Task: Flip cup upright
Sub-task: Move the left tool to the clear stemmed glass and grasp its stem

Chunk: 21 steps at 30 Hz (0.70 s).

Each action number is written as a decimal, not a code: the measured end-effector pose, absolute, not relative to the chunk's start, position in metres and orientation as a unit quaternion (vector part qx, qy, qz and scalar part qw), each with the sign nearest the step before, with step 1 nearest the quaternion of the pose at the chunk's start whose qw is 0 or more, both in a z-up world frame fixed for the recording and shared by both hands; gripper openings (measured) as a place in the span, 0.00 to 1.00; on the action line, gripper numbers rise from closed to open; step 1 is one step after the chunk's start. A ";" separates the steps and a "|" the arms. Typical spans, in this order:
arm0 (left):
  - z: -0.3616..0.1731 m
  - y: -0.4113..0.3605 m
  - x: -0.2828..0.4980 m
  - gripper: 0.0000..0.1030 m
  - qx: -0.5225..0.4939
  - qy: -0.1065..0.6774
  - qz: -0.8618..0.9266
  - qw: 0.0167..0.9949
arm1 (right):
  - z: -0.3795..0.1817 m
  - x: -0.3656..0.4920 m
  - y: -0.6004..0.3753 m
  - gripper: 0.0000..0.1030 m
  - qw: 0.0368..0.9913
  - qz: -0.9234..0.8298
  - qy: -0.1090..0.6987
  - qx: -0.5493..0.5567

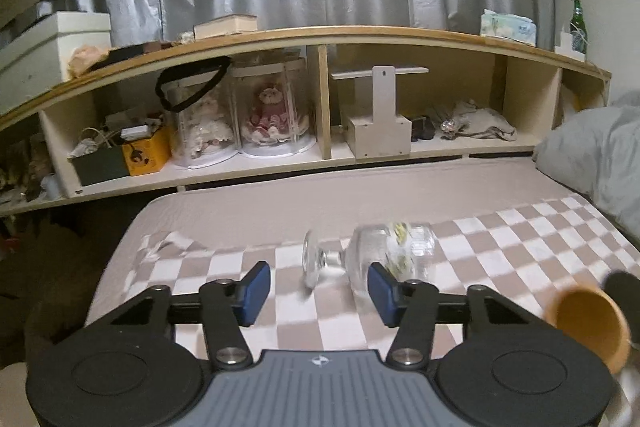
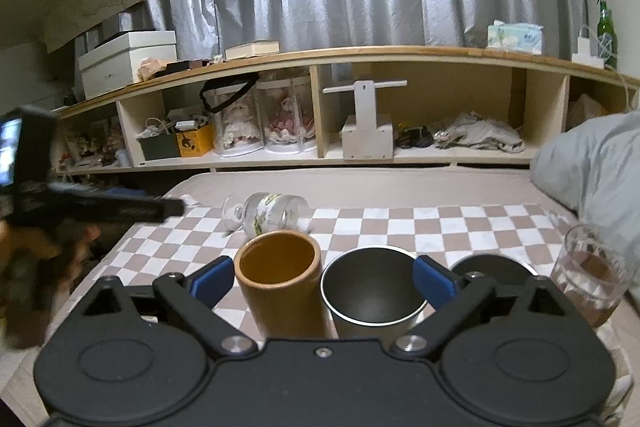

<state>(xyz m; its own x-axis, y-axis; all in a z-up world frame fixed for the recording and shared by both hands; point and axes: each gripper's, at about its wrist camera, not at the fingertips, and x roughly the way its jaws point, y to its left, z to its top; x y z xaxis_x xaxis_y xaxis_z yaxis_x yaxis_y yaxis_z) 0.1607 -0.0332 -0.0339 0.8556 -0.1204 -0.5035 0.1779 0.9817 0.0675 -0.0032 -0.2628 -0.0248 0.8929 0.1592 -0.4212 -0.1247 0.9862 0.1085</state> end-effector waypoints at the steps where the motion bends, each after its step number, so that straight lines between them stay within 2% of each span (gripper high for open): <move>1: -0.038 -0.033 0.172 0.49 0.052 0.258 -0.078 0.962 | -0.027 -0.002 -0.264 0.93 0.971 0.075 0.221 0.041; 11: -0.082 -0.025 0.261 0.34 -0.018 0.309 -0.055 0.949 | -0.042 0.010 -0.270 0.92 0.971 0.067 0.224 0.050; 14: -0.092 -0.021 0.271 0.28 -0.030 0.316 -0.054 0.947 | -0.044 0.012 -0.273 0.92 0.971 0.066 0.225 0.055; 17: -0.093 -0.023 0.272 0.14 -0.040 0.307 -0.072 0.948 | -0.046 0.014 -0.275 0.92 0.971 0.066 0.224 0.057; 21: -0.090 -0.027 0.266 0.10 -0.026 0.305 -0.070 0.949 | -0.048 0.016 -0.275 0.92 0.970 0.061 0.228 0.052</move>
